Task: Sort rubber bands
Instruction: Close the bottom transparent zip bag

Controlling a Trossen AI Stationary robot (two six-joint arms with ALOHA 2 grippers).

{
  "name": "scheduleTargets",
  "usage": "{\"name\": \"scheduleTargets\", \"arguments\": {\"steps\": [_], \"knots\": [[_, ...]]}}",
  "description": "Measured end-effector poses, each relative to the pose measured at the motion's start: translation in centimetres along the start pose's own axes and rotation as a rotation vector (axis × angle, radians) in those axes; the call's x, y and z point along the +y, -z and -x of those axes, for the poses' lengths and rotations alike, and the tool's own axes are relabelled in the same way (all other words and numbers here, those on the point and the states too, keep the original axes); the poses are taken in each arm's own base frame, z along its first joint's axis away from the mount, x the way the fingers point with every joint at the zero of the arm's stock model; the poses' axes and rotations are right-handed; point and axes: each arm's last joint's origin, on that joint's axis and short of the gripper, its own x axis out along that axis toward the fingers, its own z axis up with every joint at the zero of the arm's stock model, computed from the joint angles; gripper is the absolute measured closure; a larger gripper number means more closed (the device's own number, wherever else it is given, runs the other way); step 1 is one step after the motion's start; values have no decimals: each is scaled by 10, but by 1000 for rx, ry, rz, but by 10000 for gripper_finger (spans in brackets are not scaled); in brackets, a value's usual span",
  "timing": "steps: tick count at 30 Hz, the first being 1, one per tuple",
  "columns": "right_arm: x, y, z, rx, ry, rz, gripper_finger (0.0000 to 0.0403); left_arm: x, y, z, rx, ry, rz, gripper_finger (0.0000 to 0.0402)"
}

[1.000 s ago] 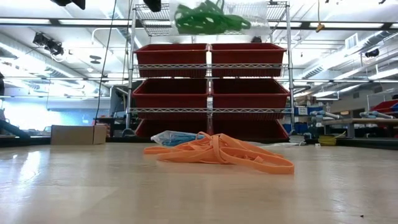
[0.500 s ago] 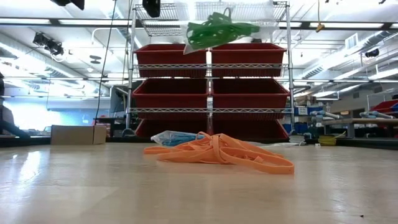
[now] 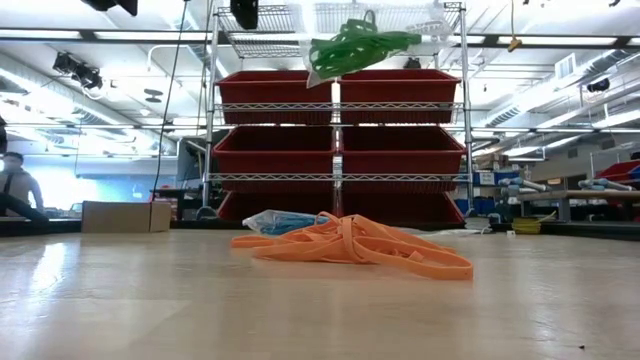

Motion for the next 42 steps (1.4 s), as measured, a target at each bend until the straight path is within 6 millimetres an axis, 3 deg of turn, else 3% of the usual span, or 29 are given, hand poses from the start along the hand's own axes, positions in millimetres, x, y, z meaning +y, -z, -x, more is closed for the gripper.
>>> {"name": "scheduleTargets", "arguments": {"steps": [34, 42], "knots": [[0, -10, 2, -87, 14, 24, 403, 2, 4, -13, -81, -25, 42, 250], [0, -10, 2, -86, 17, 32, 403, 2, 7, -14, -61, -19, 39, 302]]}}
